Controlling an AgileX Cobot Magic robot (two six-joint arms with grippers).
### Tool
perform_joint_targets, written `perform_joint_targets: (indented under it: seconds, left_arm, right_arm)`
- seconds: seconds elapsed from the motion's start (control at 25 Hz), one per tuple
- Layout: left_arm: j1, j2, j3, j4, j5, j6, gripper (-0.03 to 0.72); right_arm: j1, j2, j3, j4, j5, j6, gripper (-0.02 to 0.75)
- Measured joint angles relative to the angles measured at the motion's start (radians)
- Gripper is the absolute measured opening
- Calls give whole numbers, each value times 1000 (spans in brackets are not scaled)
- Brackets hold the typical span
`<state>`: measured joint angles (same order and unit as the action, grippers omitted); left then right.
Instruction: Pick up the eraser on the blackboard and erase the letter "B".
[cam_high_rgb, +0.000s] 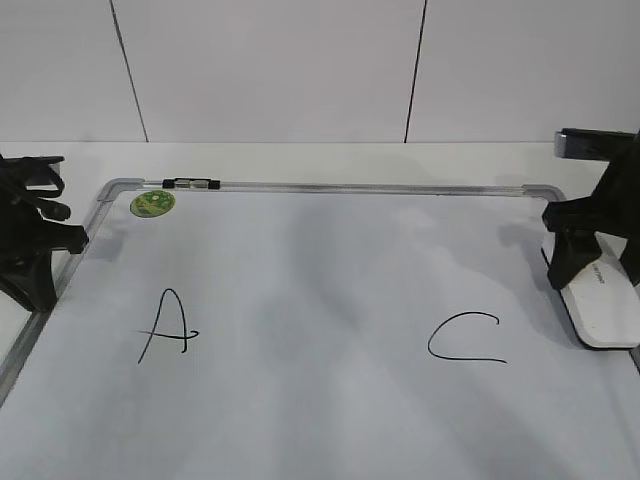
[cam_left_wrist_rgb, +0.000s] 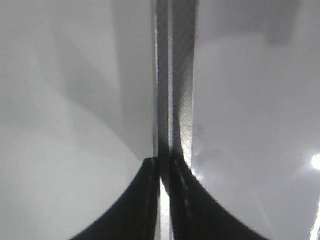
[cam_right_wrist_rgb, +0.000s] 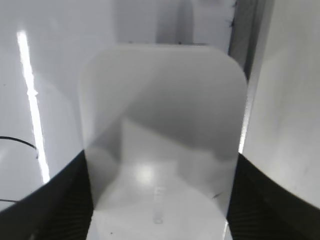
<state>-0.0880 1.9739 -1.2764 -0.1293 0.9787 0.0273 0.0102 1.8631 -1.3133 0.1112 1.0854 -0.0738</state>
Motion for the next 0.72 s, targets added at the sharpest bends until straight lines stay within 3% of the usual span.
perform_joint_targets:
  seconds: [0.72]
  left_arm:
    - [0,0,0,-2,2,1,47]
  right_arm:
    - [0,65,-2,-36,-6,4,520]
